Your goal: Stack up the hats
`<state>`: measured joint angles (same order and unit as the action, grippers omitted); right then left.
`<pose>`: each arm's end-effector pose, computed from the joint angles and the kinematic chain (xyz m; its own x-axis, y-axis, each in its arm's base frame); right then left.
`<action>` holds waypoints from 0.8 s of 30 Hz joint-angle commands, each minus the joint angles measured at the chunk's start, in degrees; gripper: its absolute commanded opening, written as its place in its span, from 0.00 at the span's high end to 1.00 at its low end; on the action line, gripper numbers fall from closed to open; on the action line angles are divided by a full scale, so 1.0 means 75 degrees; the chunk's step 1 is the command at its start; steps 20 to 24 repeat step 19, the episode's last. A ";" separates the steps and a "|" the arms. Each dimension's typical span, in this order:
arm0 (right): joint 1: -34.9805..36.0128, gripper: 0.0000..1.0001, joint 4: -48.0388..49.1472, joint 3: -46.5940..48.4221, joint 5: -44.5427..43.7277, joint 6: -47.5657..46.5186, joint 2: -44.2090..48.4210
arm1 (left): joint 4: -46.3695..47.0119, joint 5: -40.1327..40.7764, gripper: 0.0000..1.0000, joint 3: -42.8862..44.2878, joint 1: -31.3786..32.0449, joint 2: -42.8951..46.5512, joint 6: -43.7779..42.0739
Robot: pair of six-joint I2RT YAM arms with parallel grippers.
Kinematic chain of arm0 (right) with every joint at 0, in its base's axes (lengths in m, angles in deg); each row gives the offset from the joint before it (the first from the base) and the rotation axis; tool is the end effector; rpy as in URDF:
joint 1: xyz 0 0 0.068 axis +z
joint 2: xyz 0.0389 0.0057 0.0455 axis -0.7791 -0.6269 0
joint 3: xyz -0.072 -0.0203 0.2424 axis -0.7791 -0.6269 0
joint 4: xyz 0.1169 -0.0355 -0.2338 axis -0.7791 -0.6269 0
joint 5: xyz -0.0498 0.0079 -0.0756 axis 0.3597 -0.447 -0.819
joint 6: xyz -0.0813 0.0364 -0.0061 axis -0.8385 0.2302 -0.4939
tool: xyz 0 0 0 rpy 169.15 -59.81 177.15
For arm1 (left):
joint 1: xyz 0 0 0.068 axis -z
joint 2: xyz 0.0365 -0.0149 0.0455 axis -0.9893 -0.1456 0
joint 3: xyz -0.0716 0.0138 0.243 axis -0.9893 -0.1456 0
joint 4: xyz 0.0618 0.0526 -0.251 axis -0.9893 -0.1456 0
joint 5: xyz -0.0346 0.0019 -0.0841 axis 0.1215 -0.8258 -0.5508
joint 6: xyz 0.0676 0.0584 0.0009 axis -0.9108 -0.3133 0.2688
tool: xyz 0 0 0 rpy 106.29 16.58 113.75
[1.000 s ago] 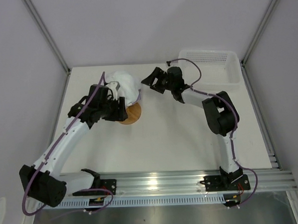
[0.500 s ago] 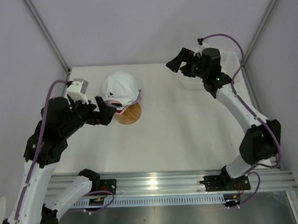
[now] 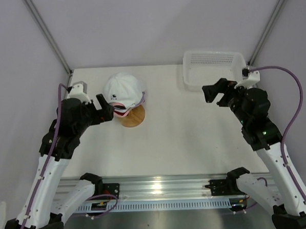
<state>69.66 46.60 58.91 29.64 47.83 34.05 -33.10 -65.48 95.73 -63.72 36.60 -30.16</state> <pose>0.2290 0.0752 0.3962 -0.1958 0.3287 -0.9239 -0.2459 0.8956 0.3708 0.2024 -0.0571 0.3687 -0.4436 -0.2475 -0.8614 0.0576 0.9512 -0.3030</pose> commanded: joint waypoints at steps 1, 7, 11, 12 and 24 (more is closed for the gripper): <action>-0.0003 0.01 -0.0842 -0.0730 -0.0928 -0.0477 0.0456 | -0.0022 0.0289 0.01 -0.0411 -0.0068 0.0892 -0.0290; -0.0015 0.01 -0.0470 -0.2252 -0.0588 0.0071 0.1770 | 0.0046 0.0431 0.01 -0.1722 -0.0068 0.2275 -0.0900; -0.0003 0.01 -0.0058 -0.2582 -0.0880 0.0225 0.2403 | 0.0468 -0.0061 0.00 -0.2590 -0.0068 0.2931 -0.0853; -0.0003 0.01 -0.0093 -0.2560 -0.1032 0.0225 0.2416 | 0.0550 -0.0155 0.00 -0.2777 -0.0068 0.3130 -0.0830; -0.0015 0.00 -0.0316 -0.2384 -0.1174 0.0050 0.2358 | 0.0739 -0.0460 0.00 -0.2849 -0.0068 0.3542 -0.0841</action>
